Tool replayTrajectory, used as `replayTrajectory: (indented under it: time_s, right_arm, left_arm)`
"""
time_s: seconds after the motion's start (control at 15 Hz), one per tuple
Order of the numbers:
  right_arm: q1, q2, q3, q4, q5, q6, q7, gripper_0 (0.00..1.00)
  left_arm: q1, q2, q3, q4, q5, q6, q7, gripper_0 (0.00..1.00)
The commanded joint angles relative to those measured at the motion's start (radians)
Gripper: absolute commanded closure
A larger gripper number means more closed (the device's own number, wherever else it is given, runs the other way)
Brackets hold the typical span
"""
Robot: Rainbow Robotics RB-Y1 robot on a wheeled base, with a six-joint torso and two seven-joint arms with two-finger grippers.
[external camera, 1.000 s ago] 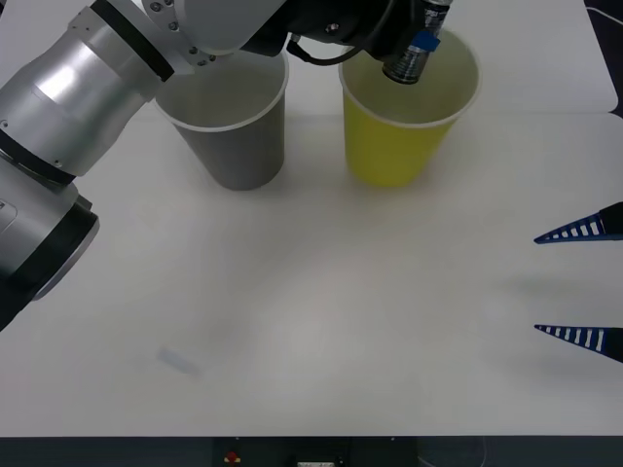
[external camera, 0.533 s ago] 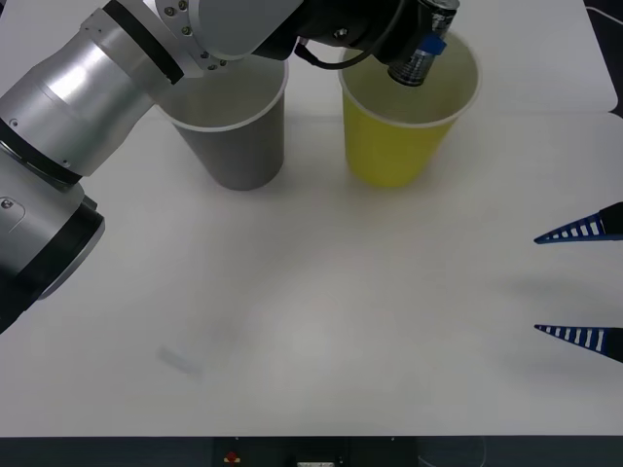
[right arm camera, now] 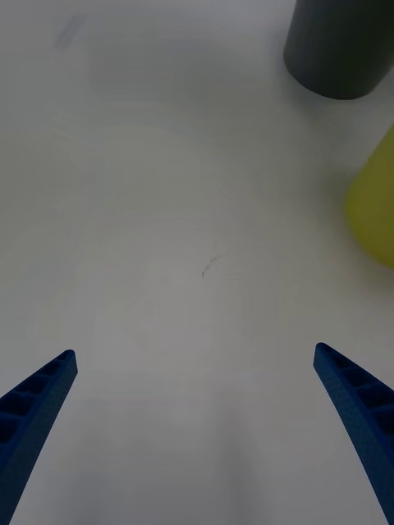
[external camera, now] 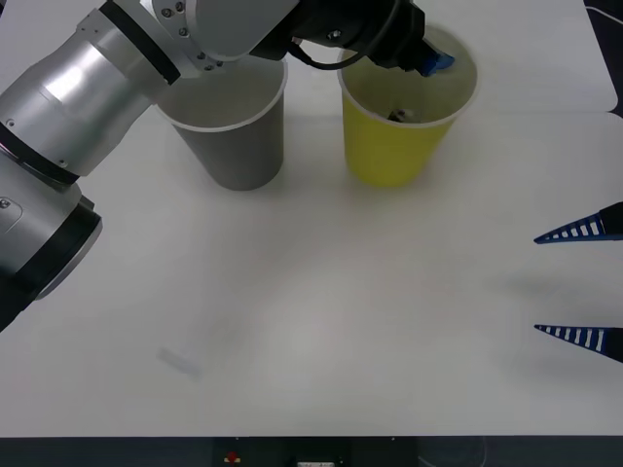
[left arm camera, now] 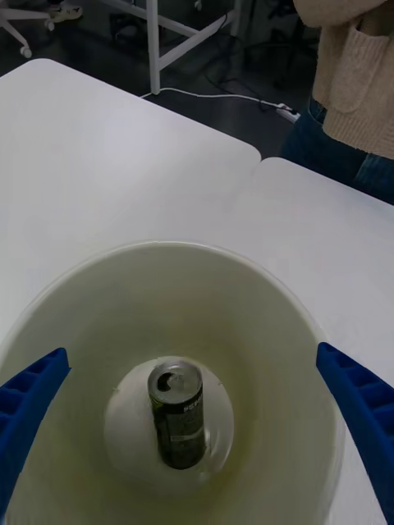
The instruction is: Put the can into the green bin and the plastic bottle into the gray bin
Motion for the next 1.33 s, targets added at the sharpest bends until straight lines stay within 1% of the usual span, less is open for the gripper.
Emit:
replayTrajectory:
  time_s: [0.07, 0.13, 0.27, 0.47, 0.53, 0.67, 0.8, 0.93, 1.0, 1.13, 1.2, 1.33]
  right_arm:
    - [0.000, 0.000, 0.000, 0.000, 0.000, 0.000, 0.000, 0.00]
    - [0.000, 0.000, 0.000, 0.000, 0.000, 0.000, 0.000, 0.00]
    - [0.000, 0.000, 0.000, 0.000, 0.000, 0.000, 0.000, 0.00]
    - [0.000, 0.000, 0.000, 0.000, 0.000, 0.000, 0.000, 0.00]
    - [0.000, 0.000, 0.000, 0.000, 0.000, 0.000, 0.000, 0.00]
    - [0.000, 0.000, 0.000, 0.000, 0.000, 0.000, 0.000, 0.00]
    - [0.000, 0.000, 0.000, 0.000, 0.000, 0.000, 0.000, 0.00]
    - [0.000, 0.000, 0.000, 0.000, 0.000, 0.000, 0.000, 0.00]
    - [0.000, 0.000, 0.000, 0.000, 0.000, 0.000, 0.000, 0.00]
    - [0.000, 0.000, 0.000, 0.000, 0.000, 0.000, 0.000, 0.00]
    - [0.000, 0.000, 0.000, 0.000, 0.000, 0.000, 0.000, 0.00]
    - [0.000, 0.000, 0.000, 0.000, 0.000, 0.000, 0.000, 0.00]
  left_arm:
    - [0.002, 0.031, 0.000, -0.048, 0.005, -0.059, -0.009, 0.00]
    - [0.016, 0.045, 0.012, -0.082, 0.010, -0.078, -0.010, 0.00]
    - [0.095, 0.079, 0.060, -0.193, 0.014, -0.082, -0.029, 0.00]
    - [0.240, 0.169, 0.111, -0.430, 0.030, -0.099, -0.030, 0.00]
    - [0.273, 0.189, 0.146, -0.492, 0.034, -0.137, -0.038, 0.00]
    - [0.356, 0.220, 0.252, -0.637, 0.040, -0.269, -0.043, 0.00]
    - [0.442, 0.260, 0.315, -0.762, 0.054, -0.334, -0.043, 0.00]
    - [0.523, 0.315, 0.341, -0.855, 0.070, -0.348, -0.044, 0.00]
    - [0.583, 0.356, 0.354, -0.915, 0.079, -0.346, -0.044, 0.00]
    - [0.675, 0.422, 0.381, -0.996, 0.093, -0.346, -0.052, 0.00]
    - [0.737, 0.468, 0.399, -1.042, 0.105, -0.346, -0.069, 0.00]
    - [0.830, 0.525, 0.434, -1.094, 0.123, -0.340, -0.115, 0.00]
